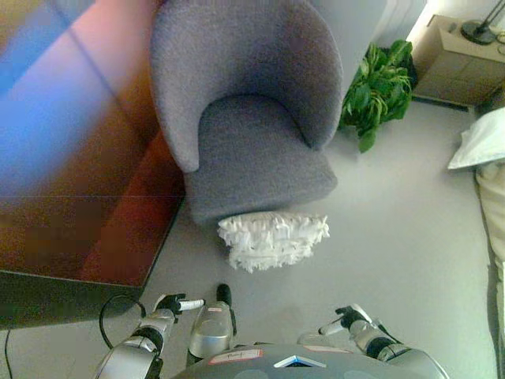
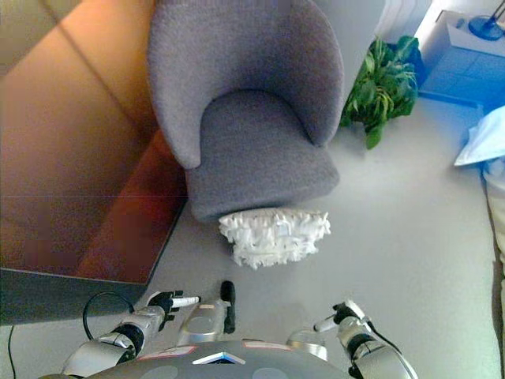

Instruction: Pick up the pillow and put it on the sofa.

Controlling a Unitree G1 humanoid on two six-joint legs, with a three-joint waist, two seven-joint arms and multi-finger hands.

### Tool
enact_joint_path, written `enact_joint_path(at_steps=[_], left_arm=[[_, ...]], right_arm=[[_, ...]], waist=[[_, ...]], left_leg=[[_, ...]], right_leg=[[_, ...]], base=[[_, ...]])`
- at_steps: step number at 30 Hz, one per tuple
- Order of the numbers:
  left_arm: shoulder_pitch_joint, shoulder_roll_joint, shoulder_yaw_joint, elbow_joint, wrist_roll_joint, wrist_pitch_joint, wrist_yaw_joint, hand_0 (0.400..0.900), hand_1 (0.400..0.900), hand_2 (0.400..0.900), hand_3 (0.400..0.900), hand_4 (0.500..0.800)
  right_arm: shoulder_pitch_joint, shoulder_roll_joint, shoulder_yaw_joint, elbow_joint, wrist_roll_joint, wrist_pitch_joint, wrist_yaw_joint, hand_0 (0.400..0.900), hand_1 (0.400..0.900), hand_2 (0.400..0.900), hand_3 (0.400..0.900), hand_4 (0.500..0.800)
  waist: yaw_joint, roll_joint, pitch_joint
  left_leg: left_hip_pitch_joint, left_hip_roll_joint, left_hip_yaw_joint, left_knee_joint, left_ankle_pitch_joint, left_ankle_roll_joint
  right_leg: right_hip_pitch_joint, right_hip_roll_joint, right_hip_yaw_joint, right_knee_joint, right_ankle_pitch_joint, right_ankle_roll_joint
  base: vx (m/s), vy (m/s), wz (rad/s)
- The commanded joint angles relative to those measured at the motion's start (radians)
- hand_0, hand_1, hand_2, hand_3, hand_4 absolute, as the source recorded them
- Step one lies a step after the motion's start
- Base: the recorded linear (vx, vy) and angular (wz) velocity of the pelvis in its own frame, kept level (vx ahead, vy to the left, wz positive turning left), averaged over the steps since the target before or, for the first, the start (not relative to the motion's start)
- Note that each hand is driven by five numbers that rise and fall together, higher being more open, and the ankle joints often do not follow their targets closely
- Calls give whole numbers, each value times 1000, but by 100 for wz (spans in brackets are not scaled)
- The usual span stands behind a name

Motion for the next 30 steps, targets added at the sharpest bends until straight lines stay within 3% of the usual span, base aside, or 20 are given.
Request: enact_joint_path(at_steps=[1,3,5,7,9,11,18,25,30], left_arm=[[25,43,-31,0,17,46,11,900,900,900,900,800],[-15,53,-47,-12,-9,47,15,900,900,900,900,800],[-46,57,-56,-22,-34,37,20,900,900,900,900,800],[-66,57,-59,-28,-47,20,22,900,900,900,900,800],[-74,52,-49,-26,-65,10,28,900,900,900,900,800],[-59,43,-40,-30,-59,3,33,900,900,900,900,800],[-38,48,-37,-11,-7,-19,14,900,900,900,900,800],[-20,62,-18,5,-17,-49,4,900,900,900,900,800],[-26,66,-18,19,-25,-73,-13,900,900,900,900,800]], right_arm=[[-18,-54,2,-43,-44,4,-84,900,900,900,900,800],[-76,-65,33,-36,-81,32,-100,900,900,900,900,800],[-134,-70,59,-25,-83,61,-123,900,900,900,900,800],[-182,-72,76,-15,-102,86,-166,900,900,900,900,800],[-224,-77,86,-23,-151,122,-185,900,900,900,900,800],[-226,-80,98,-35,-195,164,-189,900,900,900,900,800],[-273,-104,137,-70,-329,188,-302,900,900,900,900,800],[-347,-135,173,-101,-373,236,-330,900,900,900,900,800],[-448,-164,194,-90,-343,234,-312,900,900,900,900,800]], waist=[[2,19,2],[-3,24,38],[-9,20,74],[-9,10,108],[7,5,127],[17,-1,128],[78,2,135],[108,29,168],[127,55,212]], left_leg=[[-105,-1,-20,75,9,40],[-103,-5,-19,74,-2,29],[-113,-10,-19,78,-23,23],[-124,-14,-27,112,-86,14],[-169,-4,-18,189,-118,16],[-205,5,-14,245,-110,20],[-226,29,-70,298,-111,-19],[-267,31,-120,360,-121,-47],[-338,25,-139,428,-136,-64]], right_leg=[[-80,-36,14,-142,37,12],[-186,-42,-18,-222,67,15],[-282,-54,-23,-282,145,31],[-353,-85,-17,-317,198,63],[-345,-107,-40,-320,180,66],[-310,-113,-64,-336,175,51],[-209,-141,-136,-357,145,61],[-204,-162,-144,-307,90,59],[-266,-178,-133,-220,45,49]], base=[[70,-68,14],[-90,-119,2],[-107,-146,18],[-34,-157,27],[-39,-146,15],[54,-175,26],[90,-126,16],[45,-31,19],[-28,-3,20]])
